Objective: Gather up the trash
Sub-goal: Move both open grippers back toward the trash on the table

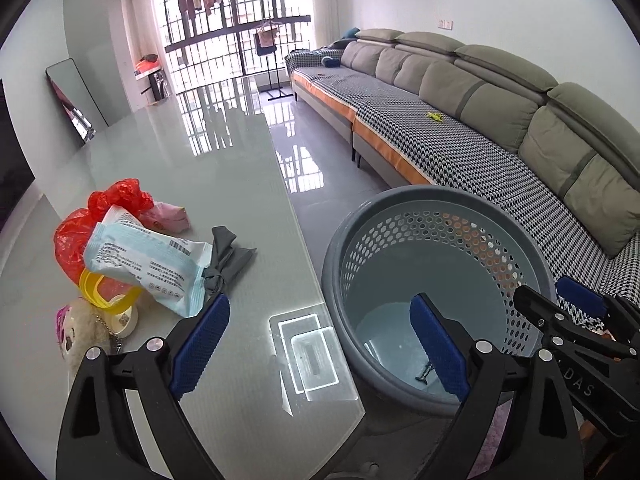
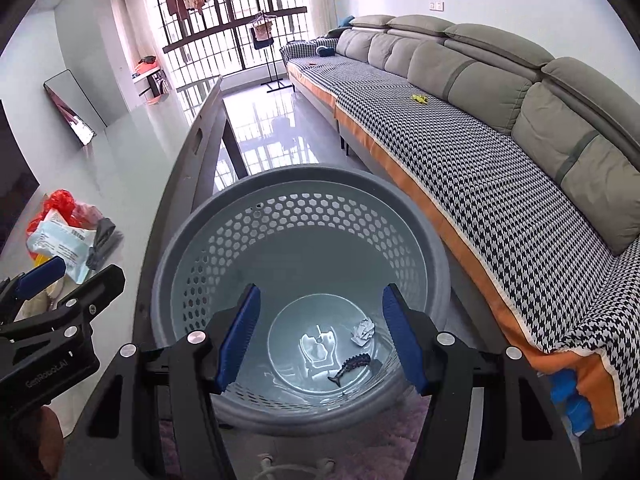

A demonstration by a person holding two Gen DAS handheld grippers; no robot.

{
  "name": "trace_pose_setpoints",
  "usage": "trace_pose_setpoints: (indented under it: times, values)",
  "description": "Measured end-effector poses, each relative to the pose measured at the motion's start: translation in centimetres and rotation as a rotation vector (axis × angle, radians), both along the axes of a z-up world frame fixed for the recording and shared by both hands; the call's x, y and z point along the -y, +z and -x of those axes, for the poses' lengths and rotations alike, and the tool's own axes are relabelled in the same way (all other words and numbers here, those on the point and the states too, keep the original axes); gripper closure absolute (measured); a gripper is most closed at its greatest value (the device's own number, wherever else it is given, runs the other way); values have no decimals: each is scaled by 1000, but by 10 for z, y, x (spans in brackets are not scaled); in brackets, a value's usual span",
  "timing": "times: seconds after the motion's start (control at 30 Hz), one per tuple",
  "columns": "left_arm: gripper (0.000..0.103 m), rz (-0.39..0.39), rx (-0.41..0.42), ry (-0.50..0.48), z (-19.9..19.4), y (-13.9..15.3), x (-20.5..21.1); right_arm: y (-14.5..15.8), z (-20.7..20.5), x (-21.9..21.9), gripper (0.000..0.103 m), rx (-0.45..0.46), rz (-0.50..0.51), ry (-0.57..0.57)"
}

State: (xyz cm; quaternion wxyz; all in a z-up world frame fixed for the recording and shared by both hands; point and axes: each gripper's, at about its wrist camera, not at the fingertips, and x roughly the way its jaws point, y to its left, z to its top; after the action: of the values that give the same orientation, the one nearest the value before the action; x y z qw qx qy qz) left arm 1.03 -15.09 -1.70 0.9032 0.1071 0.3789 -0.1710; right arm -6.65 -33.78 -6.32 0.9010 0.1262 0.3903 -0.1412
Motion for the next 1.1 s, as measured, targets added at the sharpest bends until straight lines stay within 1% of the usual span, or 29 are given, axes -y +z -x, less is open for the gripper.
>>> trace_pose_setpoints:
  times: [0.2, 0.47, 0.8, 1.1]
  values:
    - [13, 4, 41, 28, 10, 15, -22, 16, 5, -21, 42, 42, 17, 29]
    - [12, 17, 69, 86, 14, 26, -63, 29, -5, -55, 42, 67, 46, 105]
    - [11, 40, 79, 211, 10, 30, -133, 36, -29, -110, 41, 76, 61, 220]
    - [11, 27, 60, 338, 9, 21, -192, 32, -51, -157, 41, 64, 49, 339]
